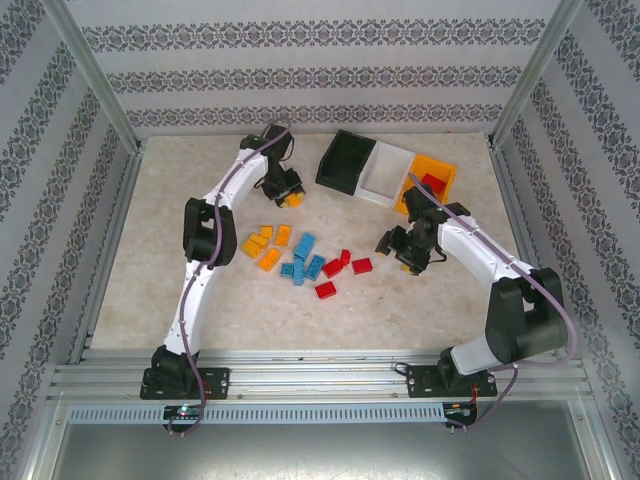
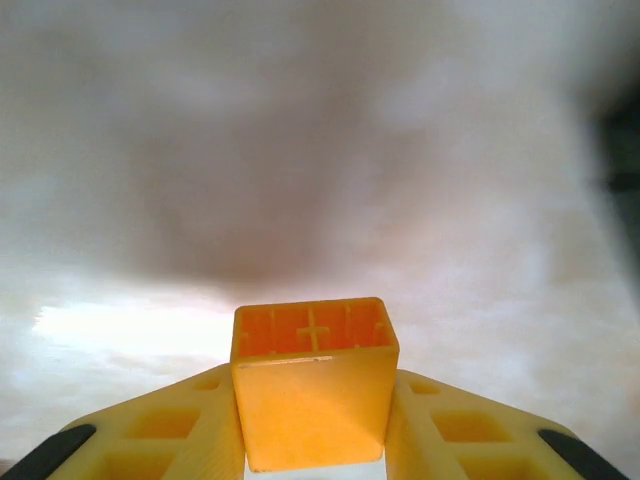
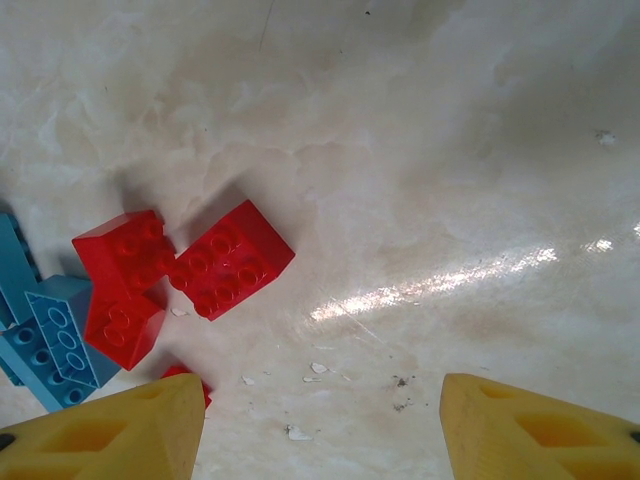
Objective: Sort the legos into containers by color
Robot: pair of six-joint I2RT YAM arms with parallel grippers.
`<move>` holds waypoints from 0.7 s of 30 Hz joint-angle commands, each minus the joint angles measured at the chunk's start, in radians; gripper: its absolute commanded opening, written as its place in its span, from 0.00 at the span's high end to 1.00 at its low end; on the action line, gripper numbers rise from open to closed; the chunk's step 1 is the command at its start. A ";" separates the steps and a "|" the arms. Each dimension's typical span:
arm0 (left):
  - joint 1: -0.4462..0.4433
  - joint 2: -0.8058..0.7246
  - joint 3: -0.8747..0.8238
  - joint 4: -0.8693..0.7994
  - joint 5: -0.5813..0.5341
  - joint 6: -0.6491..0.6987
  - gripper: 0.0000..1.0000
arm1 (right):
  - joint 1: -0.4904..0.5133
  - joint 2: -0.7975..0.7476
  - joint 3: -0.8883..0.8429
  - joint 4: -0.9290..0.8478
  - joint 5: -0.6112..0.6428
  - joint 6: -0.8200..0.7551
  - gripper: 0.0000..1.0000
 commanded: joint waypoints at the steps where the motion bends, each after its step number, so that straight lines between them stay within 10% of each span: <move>1: -0.026 -0.098 0.016 0.251 0.157 -0.017 0.64 | 0.009 -0.032 -0.035 -0.037 0.011 0.003 0.35; 13: -0.040 0.003 0.008 0.946 0.321 -0.377 0.63 | 0.020 -0.183 -0.153 -0.093 0.034 0.052 0.36; 21: -0.043 0.114 0.090 0.941 0.290 -0.424 0.62 | 0.030 -0.263 -0.196 -0.128 0.061 0.083 0.36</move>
